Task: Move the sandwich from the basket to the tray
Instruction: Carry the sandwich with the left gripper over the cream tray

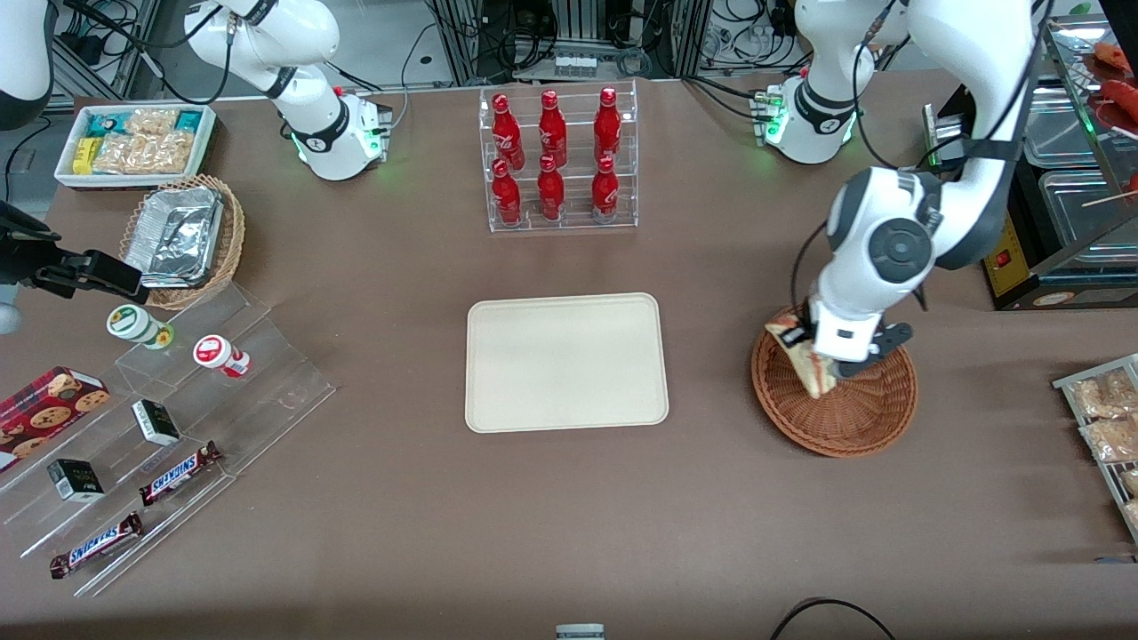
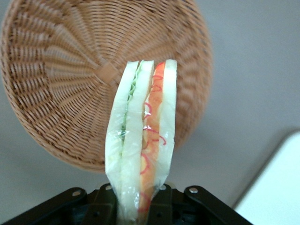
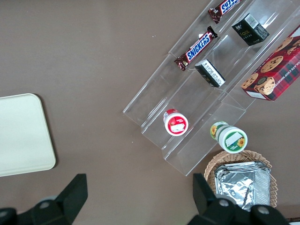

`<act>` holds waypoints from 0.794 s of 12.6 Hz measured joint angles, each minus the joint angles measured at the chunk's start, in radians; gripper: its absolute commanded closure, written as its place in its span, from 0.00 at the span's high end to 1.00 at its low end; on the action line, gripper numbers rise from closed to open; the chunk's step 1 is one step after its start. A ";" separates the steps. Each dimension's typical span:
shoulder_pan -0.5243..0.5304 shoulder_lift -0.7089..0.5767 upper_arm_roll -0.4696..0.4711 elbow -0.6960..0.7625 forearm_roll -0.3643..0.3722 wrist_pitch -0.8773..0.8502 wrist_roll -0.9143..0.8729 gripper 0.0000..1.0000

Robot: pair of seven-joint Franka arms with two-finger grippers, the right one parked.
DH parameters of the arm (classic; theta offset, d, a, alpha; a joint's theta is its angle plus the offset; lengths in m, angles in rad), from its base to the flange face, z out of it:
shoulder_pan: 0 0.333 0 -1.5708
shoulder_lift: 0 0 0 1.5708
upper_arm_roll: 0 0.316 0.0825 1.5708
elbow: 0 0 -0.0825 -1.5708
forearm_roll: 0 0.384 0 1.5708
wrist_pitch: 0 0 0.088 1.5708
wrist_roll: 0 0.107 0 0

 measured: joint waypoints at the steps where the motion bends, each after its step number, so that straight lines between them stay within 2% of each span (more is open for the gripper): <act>1: -0.045 0.014 -0.002 0.034 0.000 -0.025 0.004 0.00; 6: -0.286 0.190 -0.004 0.217 -0.001 -0.029 -0.001 0.00; 10: -0.404 0.360 -0.003 0.435 -0.001 -0.067 -0.048 0.00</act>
